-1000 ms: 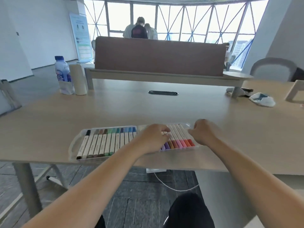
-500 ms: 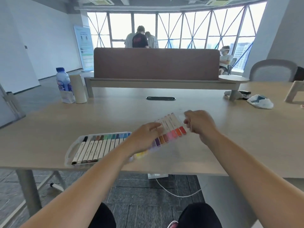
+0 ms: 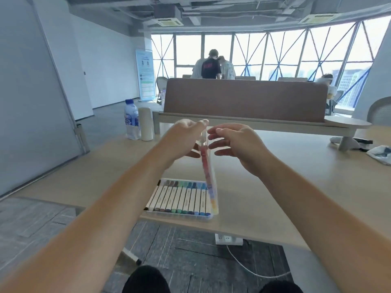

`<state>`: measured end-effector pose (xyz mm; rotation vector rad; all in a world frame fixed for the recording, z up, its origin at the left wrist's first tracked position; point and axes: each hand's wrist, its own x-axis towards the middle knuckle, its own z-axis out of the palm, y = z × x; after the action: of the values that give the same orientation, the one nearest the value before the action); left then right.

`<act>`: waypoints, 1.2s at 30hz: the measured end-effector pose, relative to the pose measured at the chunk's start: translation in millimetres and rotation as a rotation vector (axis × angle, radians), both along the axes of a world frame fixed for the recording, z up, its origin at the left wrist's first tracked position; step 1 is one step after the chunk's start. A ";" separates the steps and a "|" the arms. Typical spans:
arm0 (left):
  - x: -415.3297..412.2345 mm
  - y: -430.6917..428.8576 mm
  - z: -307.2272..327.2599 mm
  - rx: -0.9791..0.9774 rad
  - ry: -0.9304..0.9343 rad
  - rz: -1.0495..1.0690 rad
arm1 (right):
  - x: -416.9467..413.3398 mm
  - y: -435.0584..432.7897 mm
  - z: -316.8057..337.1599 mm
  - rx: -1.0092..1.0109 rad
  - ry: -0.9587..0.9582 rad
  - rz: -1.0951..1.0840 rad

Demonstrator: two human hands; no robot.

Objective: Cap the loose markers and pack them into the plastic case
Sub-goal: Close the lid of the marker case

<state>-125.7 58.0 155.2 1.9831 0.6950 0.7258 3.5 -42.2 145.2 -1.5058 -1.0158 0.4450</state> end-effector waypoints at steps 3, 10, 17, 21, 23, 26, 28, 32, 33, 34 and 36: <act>-26.2 23.7 -7.3 0.063 0.086 0.124 | -17.4 34.6 -13.4 -0.110 -0.202 0.025; -69.7 84.1 -57.9 0.149 0.465 0.298 | -37.7 100.2 -59.5 -0.353 -0.499 0.072; -85.9 110.3 -101.6 0.188 0.741 0.193 | -42.3 145.8 -96.8 -0.517 -0.584 0.180; -84.1 118.2 -117.3 0.174 0.802 0.171 | -44.0 160.7 -112.0 -0.557 -0.616 0.228; -81.8 120.9 -123.3 0.170 0.801 0.169 | -42.3 165.1 -114.9 -0.549 -0.599 0.247; -79.4 123.5 -127.7 0.162 0.778 0.177 | -38.9 169.9 -116.8 -0.552 -0.601 0.271; -78.3 125.4 -126.7 0.155 0.779 0.184 | -37.4 171.7 -117.8 -0.562 -0.602 0.270; -74.5 134.2 -116.6 0.069 0.654 0.231 | -34.8 173.0 -108.7 -0.507 -0.583 0.219; -72.1 135.6 -109.9 0.083 0.621 0.240 | -33.5 172.8 -102.7 -0.478 -0.565 0.195; -68.9 136.8 -101.2 0.124 0.596 0.247 | -31.7 172.1 -96.2 -0.448 -0.533 0.169; -62.7 133.6 -76.0 0.226 0.533 0.257 | -27.7 169.9 -83.1 -0.372 -0.422 0.132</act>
<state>-188.3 191.6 79.2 2.3494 1.2462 0.4308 -24.3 127.7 62.1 -1.9228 -1.4252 0.4342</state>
